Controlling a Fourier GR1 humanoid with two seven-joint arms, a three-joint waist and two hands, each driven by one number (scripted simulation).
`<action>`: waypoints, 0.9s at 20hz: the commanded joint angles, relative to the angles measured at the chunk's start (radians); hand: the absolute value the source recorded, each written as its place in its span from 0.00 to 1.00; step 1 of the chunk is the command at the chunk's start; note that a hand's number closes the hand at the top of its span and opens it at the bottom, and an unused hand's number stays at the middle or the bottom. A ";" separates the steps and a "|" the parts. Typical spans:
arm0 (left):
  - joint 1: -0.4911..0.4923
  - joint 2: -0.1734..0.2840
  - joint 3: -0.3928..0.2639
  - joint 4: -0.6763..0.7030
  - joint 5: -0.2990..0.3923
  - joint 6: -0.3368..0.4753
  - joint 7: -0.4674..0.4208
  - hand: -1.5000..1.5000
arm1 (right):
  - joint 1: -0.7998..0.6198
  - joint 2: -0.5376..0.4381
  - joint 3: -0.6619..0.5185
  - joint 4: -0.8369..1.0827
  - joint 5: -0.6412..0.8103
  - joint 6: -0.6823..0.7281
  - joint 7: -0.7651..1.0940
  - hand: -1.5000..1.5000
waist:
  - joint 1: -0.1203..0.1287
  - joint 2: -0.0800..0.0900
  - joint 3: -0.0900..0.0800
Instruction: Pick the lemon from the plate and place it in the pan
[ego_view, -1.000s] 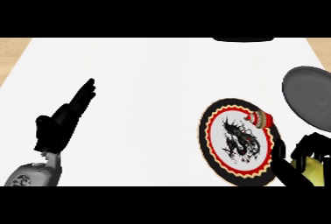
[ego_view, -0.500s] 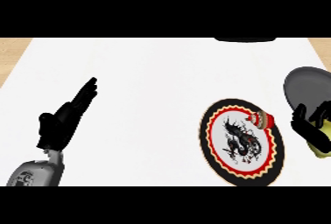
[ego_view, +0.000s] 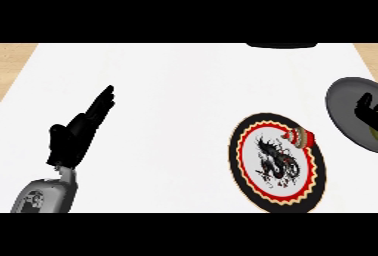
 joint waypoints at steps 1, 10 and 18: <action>0.066 0.002 0.012 -0.032 0.004 -0.023 -0.034 0.50 | -0.072 -0.027 -0.054 0.241 -0.029 -0.062 -0.162 1.00 | 0.000 -0.002 0.000; 0.039 0.012 0.030 -0.066 -0.006 -0.039 0.027 0.50 | -0.314 -0.112 -0.141 0.763 -0.062 -0.170 -0.447 1.00 | 0.010 0.002 0.001; -0.016 -0.064 -0.033 -0.047 -0.041 0.002 0.050 0.50 | -0.419 -0.208 -0.112 1.010 0.015 -0.032 -0.206 0.00 | 0.049 0.019 0.004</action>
